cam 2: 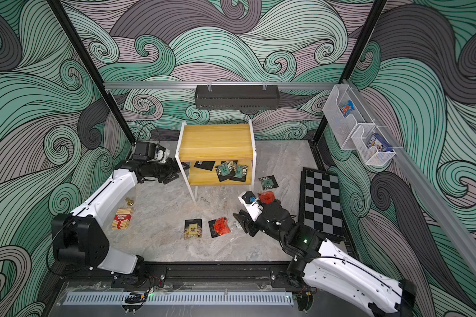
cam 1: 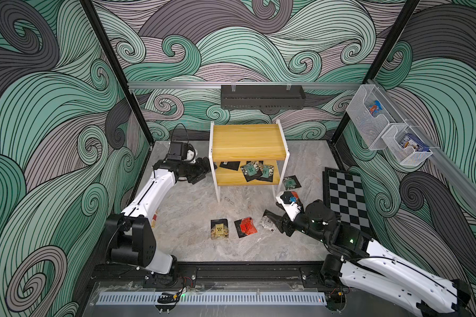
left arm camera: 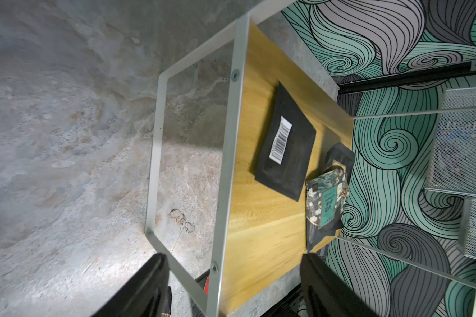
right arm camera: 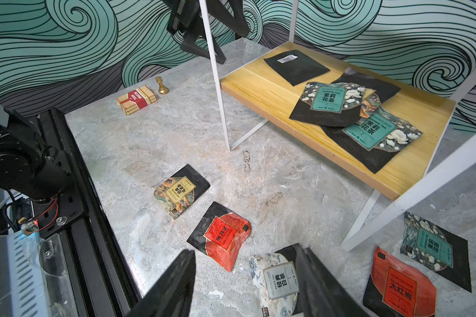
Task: Remove the tea bags from the shelf
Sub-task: Pick up the tea bag from the shelf.
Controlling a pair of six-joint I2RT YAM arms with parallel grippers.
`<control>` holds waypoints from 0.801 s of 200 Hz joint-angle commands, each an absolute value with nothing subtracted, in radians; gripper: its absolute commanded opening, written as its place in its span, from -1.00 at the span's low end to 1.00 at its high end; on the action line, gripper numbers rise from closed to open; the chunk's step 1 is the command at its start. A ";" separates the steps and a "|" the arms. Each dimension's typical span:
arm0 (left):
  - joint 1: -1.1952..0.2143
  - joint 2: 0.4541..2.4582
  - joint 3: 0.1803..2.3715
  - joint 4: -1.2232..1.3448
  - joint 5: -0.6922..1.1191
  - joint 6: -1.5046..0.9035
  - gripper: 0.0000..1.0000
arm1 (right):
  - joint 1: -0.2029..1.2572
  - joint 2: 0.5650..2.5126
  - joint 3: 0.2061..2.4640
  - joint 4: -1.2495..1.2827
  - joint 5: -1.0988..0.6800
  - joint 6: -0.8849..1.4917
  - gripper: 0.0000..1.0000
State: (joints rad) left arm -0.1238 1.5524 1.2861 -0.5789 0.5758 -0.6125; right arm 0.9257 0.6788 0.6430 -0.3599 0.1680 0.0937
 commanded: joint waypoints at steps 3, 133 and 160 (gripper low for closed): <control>-0.114 1.627 1.377 -0.582 0.696 -0.589 0.59 | 0.922 0.671 0.628 -0.378 0.181 0.129 0.24; -0.153 1.893 1.559 -0.631 0.720 -0.575 0.52 | 0.919 0.687 0.611 -0.376 0.199 0.144 0.26; -0.162 1.896 1.555 -0.624 0.710 -0.573 0.53 | 0.919 0.696 0.610 -0.376 0.198 0.148 0.26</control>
State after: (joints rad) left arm -0.1505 1.8896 1.5234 -0.6086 0.7170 -0.5941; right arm 0.9249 0.6891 0.6250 -0.3813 0.1856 0.1383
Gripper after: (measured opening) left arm 0.763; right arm 0.628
